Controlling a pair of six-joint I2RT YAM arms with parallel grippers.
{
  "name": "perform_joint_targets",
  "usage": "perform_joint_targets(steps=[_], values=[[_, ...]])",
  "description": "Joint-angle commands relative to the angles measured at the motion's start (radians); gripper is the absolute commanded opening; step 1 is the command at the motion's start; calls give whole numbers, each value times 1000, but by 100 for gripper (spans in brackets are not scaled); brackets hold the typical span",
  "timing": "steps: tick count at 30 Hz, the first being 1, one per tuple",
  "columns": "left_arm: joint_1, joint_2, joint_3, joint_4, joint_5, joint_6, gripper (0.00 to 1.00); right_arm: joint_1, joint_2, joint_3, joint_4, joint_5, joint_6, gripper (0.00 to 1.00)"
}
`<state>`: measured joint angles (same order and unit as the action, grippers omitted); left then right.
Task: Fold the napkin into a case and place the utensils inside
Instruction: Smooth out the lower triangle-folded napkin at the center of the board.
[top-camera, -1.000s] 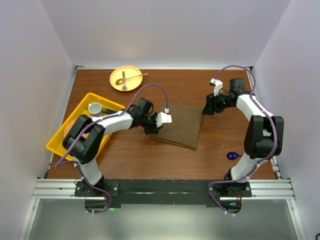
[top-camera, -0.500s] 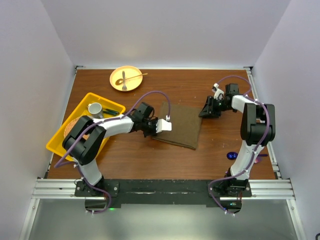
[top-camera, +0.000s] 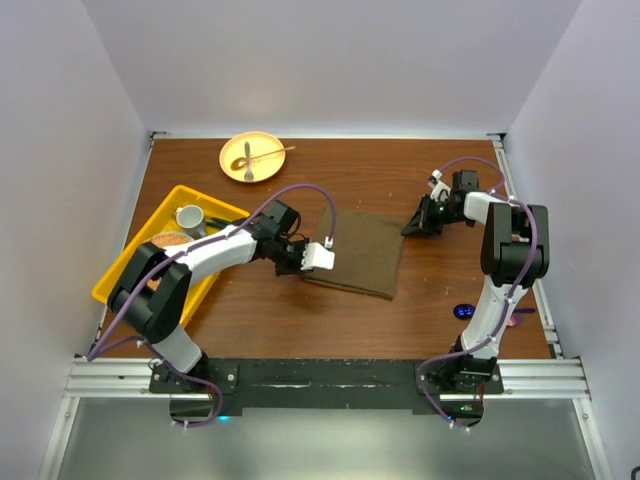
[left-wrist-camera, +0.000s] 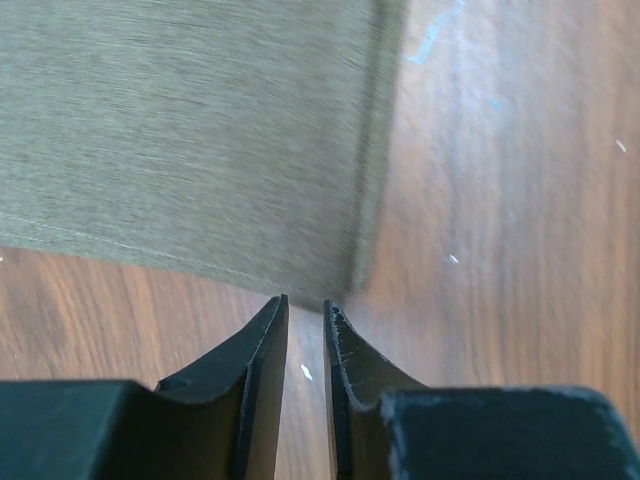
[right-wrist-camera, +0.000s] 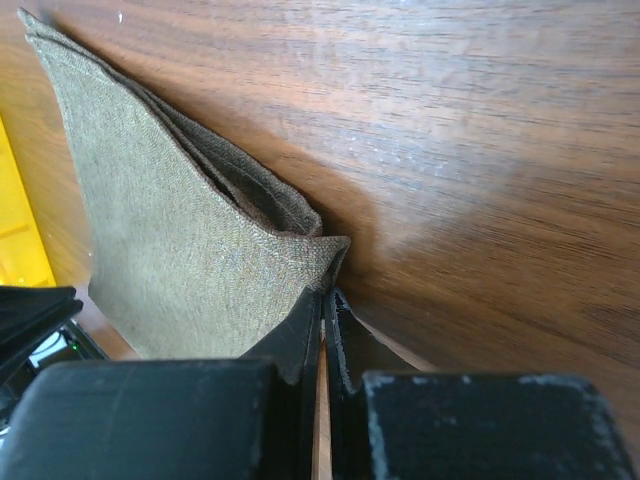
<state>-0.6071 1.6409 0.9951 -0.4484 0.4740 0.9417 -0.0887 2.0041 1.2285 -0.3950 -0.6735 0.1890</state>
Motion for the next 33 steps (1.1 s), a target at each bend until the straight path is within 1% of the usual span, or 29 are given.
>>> perform_joint_targets(steps=[1,3,4,8,11,17,20,22,25,26,28,29,30,31,33], values=[[4,-23,16,-118,64,135,25,-14,4,11,25,14,21,1],[3,-6,19,-112,54,135,26,-13,5,11,24,9,23,4],[3,3,25,-107,52,132,27,-13,5,12,21,6,23,7],[1,33,30,-69,41,124,29,-14,8,14,10,2,26,13],[-5,42,31,-39,31,123,29,-14,16,22,-2,-1,24,16],[-10,33,28,2,20,111,33,-16,18,26,-8,-5,23,17],[-10,17,17,25,11,115,41,-16,19,22,-10,-5,23,17],[-14,22,11,28,11,132,42,-17,22,22,-10,-6,23,17],[-19,37,8,17,8,150,37,-16,25,23,-10,-5,26,18],[-19,37,7,14,8,155,31,-16,25,23,-10,-5,26,18],[-19,36,4,13,6,163,25,-17,28,26,-11,-6,30,20],[-19,34,4,13,5,166,18,-16,30,28,-11,-8,30,21],[-19,25,4,13,0,169,15,-17,31,28,-11,-6,35,22],[-20,19,5,14,0,169,9,-17,32,29,-13,-6,35,24],[-20,-4,16,4,0,170,4,-16,32,31,-16,-5,33,27]])
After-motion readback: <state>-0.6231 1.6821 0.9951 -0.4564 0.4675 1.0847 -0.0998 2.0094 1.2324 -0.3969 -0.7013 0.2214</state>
